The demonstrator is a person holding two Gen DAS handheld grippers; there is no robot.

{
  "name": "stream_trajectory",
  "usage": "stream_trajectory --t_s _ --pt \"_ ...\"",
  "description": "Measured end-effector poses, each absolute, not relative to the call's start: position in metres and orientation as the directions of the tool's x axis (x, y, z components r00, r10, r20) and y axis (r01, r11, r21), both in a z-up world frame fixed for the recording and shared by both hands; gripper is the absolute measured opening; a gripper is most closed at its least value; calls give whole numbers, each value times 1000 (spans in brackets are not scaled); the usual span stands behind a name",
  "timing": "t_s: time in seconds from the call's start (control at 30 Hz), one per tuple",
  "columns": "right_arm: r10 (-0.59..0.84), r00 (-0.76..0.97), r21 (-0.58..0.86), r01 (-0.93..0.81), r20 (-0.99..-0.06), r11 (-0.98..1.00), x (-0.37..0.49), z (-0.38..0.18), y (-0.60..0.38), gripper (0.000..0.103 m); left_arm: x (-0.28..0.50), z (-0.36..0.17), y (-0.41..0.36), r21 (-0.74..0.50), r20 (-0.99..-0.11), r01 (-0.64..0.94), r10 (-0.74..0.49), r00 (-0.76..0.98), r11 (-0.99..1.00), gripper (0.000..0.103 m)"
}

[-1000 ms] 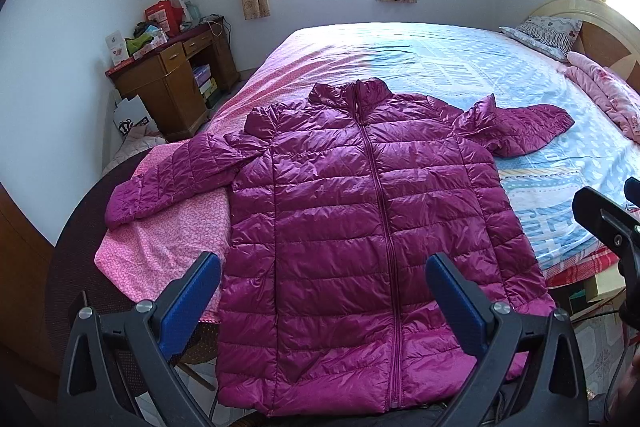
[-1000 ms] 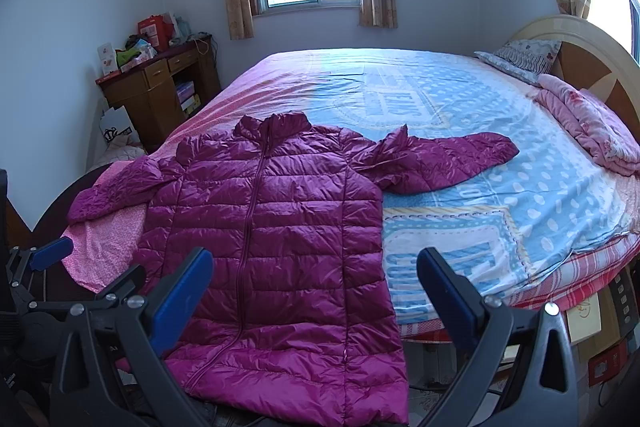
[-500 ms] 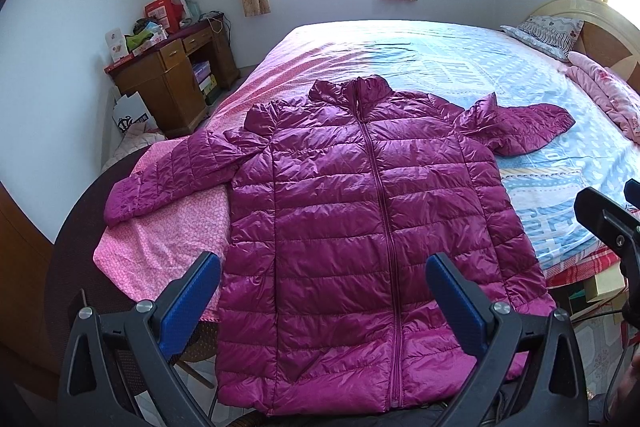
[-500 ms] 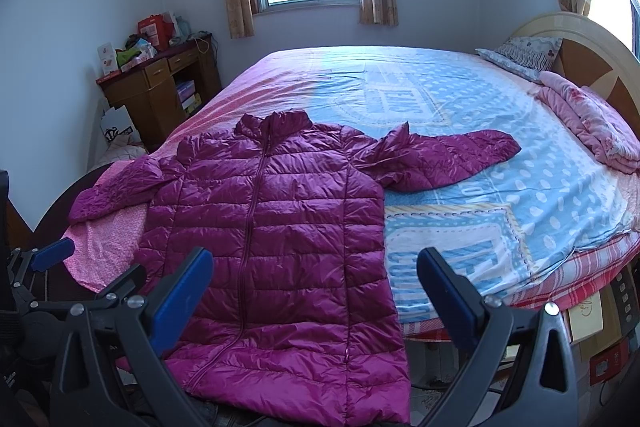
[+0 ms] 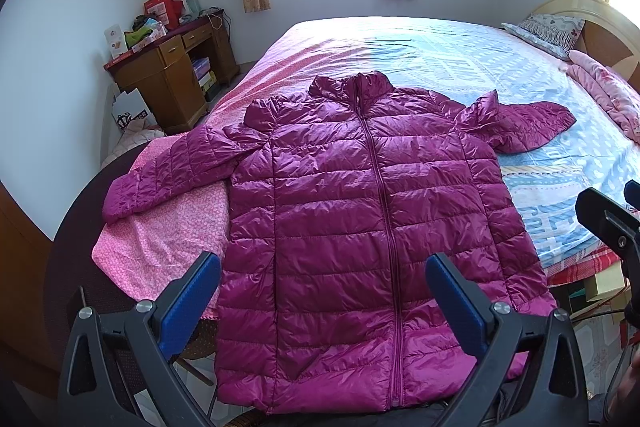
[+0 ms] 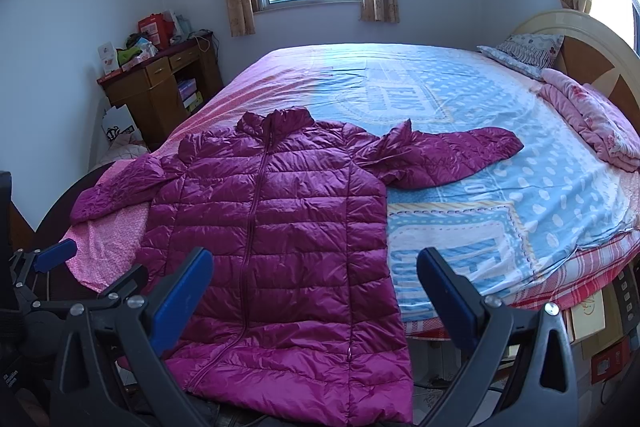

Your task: Fold large clothes

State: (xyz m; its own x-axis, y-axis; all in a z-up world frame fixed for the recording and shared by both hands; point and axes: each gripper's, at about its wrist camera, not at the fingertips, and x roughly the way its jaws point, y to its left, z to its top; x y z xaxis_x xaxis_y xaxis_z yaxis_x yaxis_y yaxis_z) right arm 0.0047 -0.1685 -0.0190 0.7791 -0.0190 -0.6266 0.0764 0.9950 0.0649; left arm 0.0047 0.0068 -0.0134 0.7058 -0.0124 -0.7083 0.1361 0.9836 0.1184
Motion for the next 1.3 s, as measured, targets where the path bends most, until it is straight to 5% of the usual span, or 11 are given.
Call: stream_trajectory --t_s 1.0,1.3 --pt "19 765 171 119 -643 978 9 -34 -184 103 30 -25 16 93 -737 117 -11 675 989 102" --pt "-67 784 268 289 -617 919 51 -48 -266 103 100 -29 19 -44 -714 102 -103 693 994 102"
